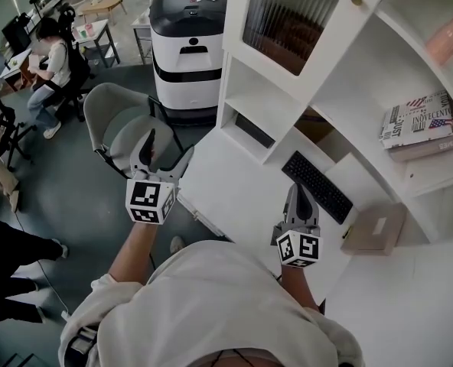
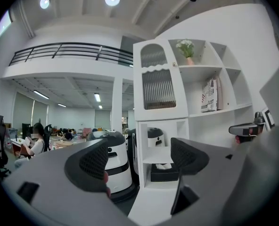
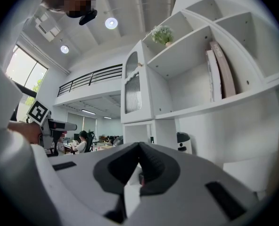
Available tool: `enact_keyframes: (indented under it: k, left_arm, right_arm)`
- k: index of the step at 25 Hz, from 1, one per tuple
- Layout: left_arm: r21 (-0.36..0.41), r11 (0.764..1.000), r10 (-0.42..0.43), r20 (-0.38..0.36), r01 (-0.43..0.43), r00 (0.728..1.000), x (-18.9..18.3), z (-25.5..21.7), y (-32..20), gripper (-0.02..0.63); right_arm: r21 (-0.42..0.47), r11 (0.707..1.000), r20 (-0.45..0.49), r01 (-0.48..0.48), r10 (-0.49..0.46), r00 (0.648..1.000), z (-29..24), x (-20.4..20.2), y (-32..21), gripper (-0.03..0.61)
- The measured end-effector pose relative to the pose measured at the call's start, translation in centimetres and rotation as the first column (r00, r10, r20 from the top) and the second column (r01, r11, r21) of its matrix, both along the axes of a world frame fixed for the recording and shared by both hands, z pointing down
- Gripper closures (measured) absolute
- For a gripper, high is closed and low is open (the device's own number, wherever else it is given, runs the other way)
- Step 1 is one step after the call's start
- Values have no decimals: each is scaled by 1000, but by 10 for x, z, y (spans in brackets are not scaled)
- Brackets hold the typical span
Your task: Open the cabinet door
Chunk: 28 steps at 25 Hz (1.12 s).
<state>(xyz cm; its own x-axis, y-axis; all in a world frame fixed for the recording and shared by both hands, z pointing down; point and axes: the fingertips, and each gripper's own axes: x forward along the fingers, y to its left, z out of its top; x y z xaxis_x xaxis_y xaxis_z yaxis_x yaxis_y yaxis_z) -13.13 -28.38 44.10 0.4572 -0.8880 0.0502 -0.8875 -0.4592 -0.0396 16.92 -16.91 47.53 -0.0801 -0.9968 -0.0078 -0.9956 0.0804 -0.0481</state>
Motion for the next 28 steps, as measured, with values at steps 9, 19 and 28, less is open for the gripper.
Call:
enact_keyframes:
  k: [9, 19, 28]
  left_arm:
    - [63, 996, 61, 5, -61, 998, 19, -34, -26, 217]
    - [160, 976, 150, 6, -149, 989, 51, -95, -47, 218]
    - [237, 951, 205, 3, -200, 979, 72, -149, -58, 218]
  right_arm:
    - [-6, 999, -2, -40, 40, 999, 2, 13, 6, 575]
    - [-5, 997, -3, -81, 81, 997, 1, 22, 18, 575]
    - [3, 992, -2, -126, 127, 992, -1, 34, 34, 575]
